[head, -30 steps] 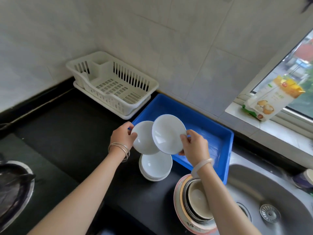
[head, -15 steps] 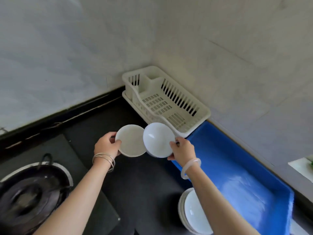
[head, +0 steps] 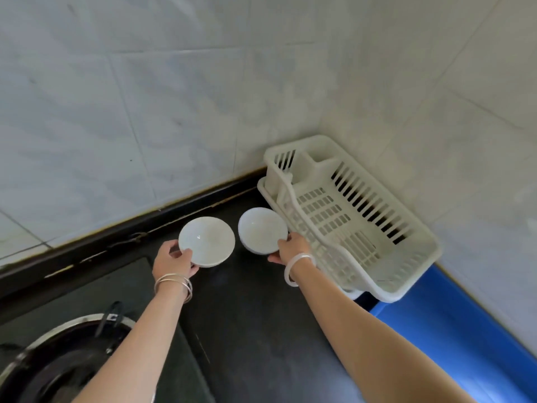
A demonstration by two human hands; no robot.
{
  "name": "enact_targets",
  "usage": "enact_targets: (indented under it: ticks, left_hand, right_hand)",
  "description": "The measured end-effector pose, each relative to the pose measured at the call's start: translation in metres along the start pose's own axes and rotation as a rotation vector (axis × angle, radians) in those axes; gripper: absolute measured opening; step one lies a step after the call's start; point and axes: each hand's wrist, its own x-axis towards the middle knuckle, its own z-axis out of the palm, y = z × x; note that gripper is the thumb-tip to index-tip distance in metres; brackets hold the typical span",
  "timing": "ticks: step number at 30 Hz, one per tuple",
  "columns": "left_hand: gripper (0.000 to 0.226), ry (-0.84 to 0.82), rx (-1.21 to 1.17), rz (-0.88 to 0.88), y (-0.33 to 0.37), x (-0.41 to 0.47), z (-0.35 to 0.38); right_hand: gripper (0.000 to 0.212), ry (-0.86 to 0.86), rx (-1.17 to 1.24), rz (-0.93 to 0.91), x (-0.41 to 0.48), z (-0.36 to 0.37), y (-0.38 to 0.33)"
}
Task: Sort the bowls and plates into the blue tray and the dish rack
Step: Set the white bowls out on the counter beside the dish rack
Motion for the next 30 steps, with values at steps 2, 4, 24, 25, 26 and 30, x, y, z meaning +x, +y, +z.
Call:
enact_targets:
  ticks: [2,4,24,25,26,30]
  left_hand:
    - [0.036,0.016,-0.034,0.001,0.002,0.011,0.001]
    - [0.037,0.014,-0.058,-0.002,0.002,0.022,0.002]
    - [0.036,-0.093,-0.304,-0.226,-0.015,0.043,0.009]
    - [0.036,-0.090,-0.337,-0.237,-0.016,0.042,0.009]
    - [0.035,-0.079,-0.360,-0.239,-0.017,0.041,0.009]
    - [0.032,-0.034,-0.396,-0.231,-0.016,0.042,0.015]
  right_hand:
    - [0.031,0.009,-0.007,0.024,0.014,0.010,-0.001]
    - [0.029,0.026,0.004,0.035,0.026,0.018,-0.002]
    - [0.010,0.027,0.059,0.008,0.070,0.044,0.011]
    - [0.019,0.015,0.110,0.012,0.070,0.044,0.012]
    - [0.028,0.011,0.183,0.008,0.071,0.044,0.013]
    - [0.043,-0.024,0.427,0.002,0.070,0.050,0.012]
